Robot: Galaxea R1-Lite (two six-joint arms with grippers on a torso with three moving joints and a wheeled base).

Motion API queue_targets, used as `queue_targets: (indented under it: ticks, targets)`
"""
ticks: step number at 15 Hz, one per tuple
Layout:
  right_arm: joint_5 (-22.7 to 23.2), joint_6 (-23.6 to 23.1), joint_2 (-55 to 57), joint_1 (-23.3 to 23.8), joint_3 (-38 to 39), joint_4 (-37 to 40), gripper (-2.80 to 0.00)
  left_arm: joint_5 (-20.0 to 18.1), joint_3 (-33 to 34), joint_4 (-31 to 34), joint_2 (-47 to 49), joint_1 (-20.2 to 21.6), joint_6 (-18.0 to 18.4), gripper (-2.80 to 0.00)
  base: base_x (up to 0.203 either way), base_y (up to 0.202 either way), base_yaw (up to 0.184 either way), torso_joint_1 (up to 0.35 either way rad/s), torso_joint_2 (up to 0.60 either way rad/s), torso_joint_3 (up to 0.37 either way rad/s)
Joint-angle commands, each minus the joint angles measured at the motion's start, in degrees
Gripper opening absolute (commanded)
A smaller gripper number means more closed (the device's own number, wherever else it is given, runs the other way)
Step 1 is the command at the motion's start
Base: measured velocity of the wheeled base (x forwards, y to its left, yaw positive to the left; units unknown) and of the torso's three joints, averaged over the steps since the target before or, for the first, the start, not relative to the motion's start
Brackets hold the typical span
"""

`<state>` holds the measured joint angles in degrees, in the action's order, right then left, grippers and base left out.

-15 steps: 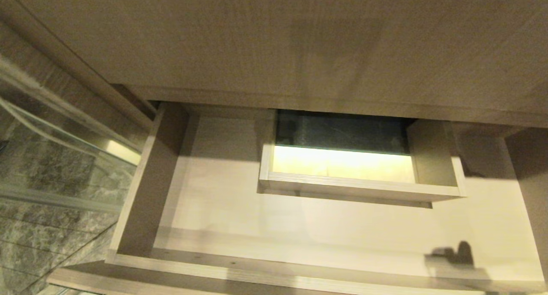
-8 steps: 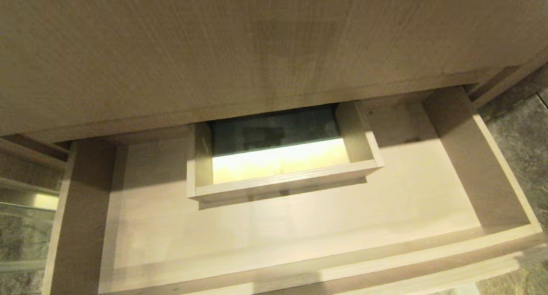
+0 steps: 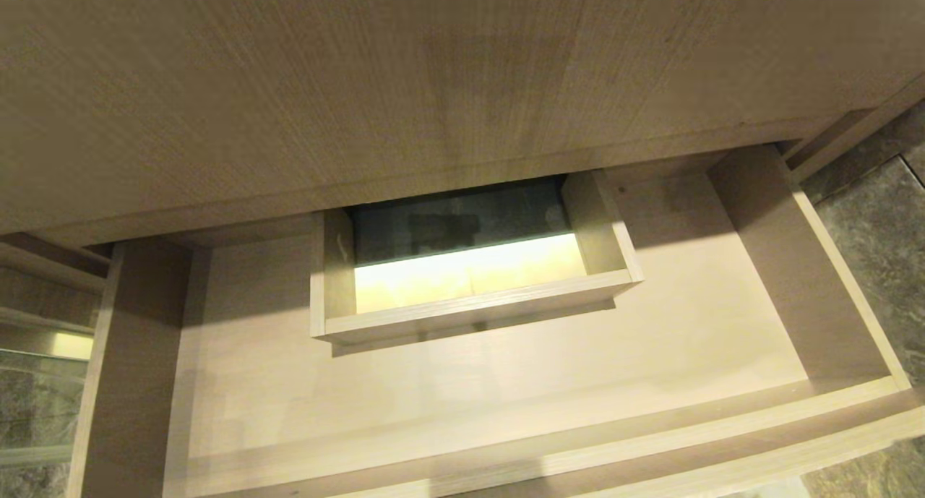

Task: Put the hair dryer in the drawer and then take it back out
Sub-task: Close the drawer

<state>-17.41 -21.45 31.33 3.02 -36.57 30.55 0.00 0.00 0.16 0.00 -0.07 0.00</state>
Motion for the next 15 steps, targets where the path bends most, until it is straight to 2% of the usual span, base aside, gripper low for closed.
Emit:
queue_targets:
  ticks: [1, 5, 10, 15]
  targets:
    - [-0.3, -0.4, 6.0, 1.7, 0.7, 2.0, -2.8, 0.0, 0.0, 0.0, 0.0, 0.0, 0.0, -2.8, 0.0, 0.0, 0.0, 0.0, 0.0, 0.0]
    - [-0.9, -0.5, 13.4, 2.9, 2.4, 9.4, -2.8, 0.0, 0.1, 0.0, 0.0, 0.0, 0.0, -2.8, 0.0, 0.0, 0.0, 0.0, 0.0, 0.0]
    - [-0.3, 0.1, 23.9, 2.9, 4.7, 6.2, -2.8, 0.0, 0.1, 0.0, 0.0, 0.0, 0.0, -2.8, 0.0, 0.0, 0.0, 0.0, 0.0, 0.0]
    - [2.3, -0.1, 32.5, 2.9, 4.2, -2.5, -2.8, 0.0, 0.0, 0.0, 0.0, 0.0, 0.0, -2.8, 0.0, 0.0, 0.0, 0.0, 0.0, 0.0]
